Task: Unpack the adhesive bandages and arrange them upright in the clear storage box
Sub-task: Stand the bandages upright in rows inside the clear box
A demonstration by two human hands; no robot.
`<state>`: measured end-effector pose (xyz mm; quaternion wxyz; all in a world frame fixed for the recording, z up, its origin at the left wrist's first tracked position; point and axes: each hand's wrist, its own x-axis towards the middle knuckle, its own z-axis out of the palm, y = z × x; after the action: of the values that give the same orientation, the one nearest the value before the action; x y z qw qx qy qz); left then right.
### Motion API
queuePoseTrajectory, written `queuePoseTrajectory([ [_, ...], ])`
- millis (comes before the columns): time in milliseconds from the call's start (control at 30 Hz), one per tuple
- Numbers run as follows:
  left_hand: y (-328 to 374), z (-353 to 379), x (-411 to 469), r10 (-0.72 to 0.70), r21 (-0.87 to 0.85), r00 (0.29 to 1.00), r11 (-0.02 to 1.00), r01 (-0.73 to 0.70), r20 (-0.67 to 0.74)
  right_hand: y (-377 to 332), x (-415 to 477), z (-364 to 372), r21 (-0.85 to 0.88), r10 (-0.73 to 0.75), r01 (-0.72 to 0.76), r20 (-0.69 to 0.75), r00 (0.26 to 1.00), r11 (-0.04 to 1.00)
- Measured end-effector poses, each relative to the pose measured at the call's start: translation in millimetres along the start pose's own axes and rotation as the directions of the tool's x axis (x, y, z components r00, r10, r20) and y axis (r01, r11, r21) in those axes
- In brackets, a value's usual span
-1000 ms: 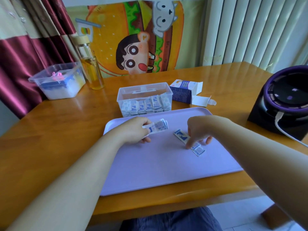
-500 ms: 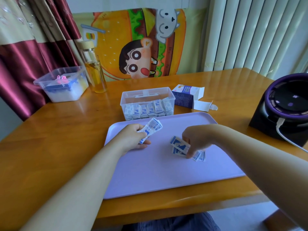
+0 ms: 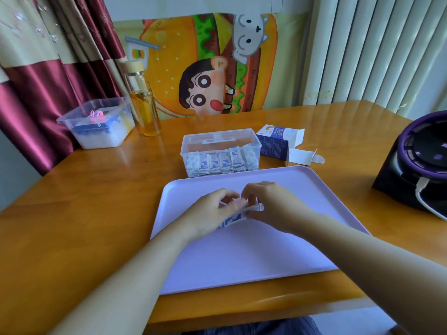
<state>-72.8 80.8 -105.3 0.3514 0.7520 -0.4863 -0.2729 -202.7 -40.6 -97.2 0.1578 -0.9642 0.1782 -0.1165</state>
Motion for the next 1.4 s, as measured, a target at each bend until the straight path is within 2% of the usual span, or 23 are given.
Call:
queuePoseTrajectory([
  [133, -4.6, 7.5, -0.7, 0.125, 0.243, 0.991, 0.964, -0.108, -0.056, 10.7, -4.8, 0.6, 0.017, 0.063, -0.063, -0.049, 0.997, 0.998],
  [233, -7.1, 11.1, 0.3, 0.203, 0.287, 0.974, 0.943, -0.168, -0.097, 18.1, -5.3, -1.9, 0.114, 0.171, -0.171, 0.006, 0.985, 0.979],
  [333, -8.0, 11.6, 1.9, 0.248, 0.281, 0.957, 0.939, -0.198, -0.152, 22.4, -3.2, 0.2, 0.215, 0.19, -0.192, 0.034, 0.981, 0.957],
  [467, -12.1, 13.3, 4.3, 0.233, 0.237, 0.944, 0.955, -0.177, -0.235, 18.2, -2.2, 6.9, 0.294, 0.18, -0.182, 0.037, 0.983, 0.938],
  [600, -13.5, 17.3, 6.7, 0.219, 0.24, 0.952, 0.956, -0.167, -0.212, 14.3, 3.7, 9.6, 0.332, 0.189, -0.182, 0.013, 0.982, 0.925],
  [767, -13.9, 25.4, 6.7, 0.225, 0.305, 0.953, 0.94, -0.156, -0.205, 10.8, 6.7, 11.6, 0.287, 0.164, -0.151, -0.022, 0.986, 0.946],
  [900, -5.6, 14.4, 12.6, 0.152, 0.375, 0.969, 0.924, -0.068, -0.197, 5.2, 19.6, -8.3, 0.265, 0.101, -0.067, -0.116, 0.988, 0.962],
  [1000, 13.1, -5.4, 15.3, 0.149, 0.358, 0.953, 0.932, -0.046, -0.265, -4.6, 40.8, -33.1, 0.306, 0.078, -0.007, -0.22, 0.972, 0.952],
  [1067, 25.7, -21.7, 19.8, 0.163, 0.334, 0.927, 0.942, -0.044, -0.338, -10.6, 57.1, -46.5, 0.439, 0.126, -0.004, -0.249, 0.96, 0.899],
  [1133, 35.2, -37.7, 28.4, 0.173, 0.223, 0.909, 0.971, -0.091, -0.38, -18.3, 73.9, -57.9, 0.604, 0.168, -0.005, -0.214, 0.962, 0.797],
  [1233, 42.5, -55.6, 43.4, 0.177, 0.128, 0.891, 0.983, -0.135, -0.419, -29.5, 97.0, -71.1, 0.683, 0.171, -0.002, -0.18, 0.969, 0.731],
  [1333, 43.0, -79.0, 60.4, 0.183, 0.236, 0.894, 0.968, -0.09, -0.409, -29.1, 130.5, -76.3, 0.627, 0.188, -0.023, -0.199, 0.962, 0.779],
  [1400, 38.4, -95.6, 74.5, 0.15, 0.292, 0.913, 0.956, -0.036, -0.378, -24.0, 154.5, -75.8, 0.565, 0.209, -0.083, -0.161, 0.965, 0.821],
])
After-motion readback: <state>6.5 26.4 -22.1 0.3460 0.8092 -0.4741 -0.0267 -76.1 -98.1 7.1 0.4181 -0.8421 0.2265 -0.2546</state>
